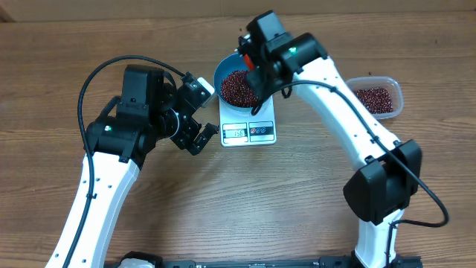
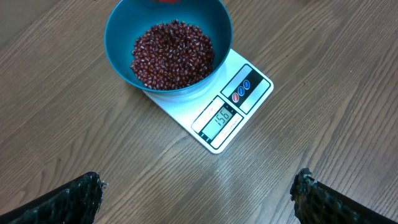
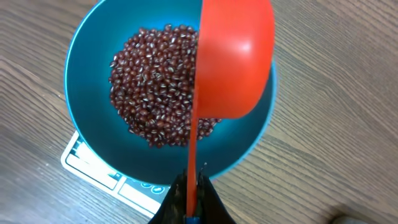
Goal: Scoop item into bowl and weigh 150g on scale
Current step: 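Raise the empty scoop with the right gripper away from the bowl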
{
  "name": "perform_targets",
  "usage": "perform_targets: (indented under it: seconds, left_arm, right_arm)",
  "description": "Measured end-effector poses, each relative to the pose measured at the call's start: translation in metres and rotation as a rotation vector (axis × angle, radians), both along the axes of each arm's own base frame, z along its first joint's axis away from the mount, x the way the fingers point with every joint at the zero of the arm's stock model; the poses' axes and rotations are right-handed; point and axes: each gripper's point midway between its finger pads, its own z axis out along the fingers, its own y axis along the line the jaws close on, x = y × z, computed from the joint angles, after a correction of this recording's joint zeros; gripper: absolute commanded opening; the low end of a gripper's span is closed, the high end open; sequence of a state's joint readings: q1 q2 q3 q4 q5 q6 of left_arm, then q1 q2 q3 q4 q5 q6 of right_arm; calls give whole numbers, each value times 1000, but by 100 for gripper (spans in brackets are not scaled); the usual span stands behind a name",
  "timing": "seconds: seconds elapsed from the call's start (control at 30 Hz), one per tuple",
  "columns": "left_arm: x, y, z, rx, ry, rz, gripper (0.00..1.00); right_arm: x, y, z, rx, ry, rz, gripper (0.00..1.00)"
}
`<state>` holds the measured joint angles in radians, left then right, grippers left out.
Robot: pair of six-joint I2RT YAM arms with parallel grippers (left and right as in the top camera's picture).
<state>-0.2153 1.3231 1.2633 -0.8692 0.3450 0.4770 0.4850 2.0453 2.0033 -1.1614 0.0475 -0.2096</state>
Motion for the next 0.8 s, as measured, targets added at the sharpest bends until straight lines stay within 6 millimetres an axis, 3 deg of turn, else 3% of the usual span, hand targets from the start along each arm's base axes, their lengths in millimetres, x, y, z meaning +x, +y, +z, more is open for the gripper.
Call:
perform_targets:
  seconds: [0.13,0.3,0.47,0.57,0.8]
  left_arm:
    - [0,0,0,0,0,0,99]
    - [0,0,0,0,0,0,100]
    - [0,0,0,0,0,0,100]
    - [0,0,0,0,0,0,100]
    - [0,0,0,0,0,0,100]
  right_arm:
    - [6,-25,29,104,-15,-43,4]
    - [0,-63,78,248,-49,-94,4]
    - [-8,-93,101,327,-44,-138,4]
    - [-12,-94,100,352,-18,-128,4]
    - [-8,-71,111,405,-61,-47,4]
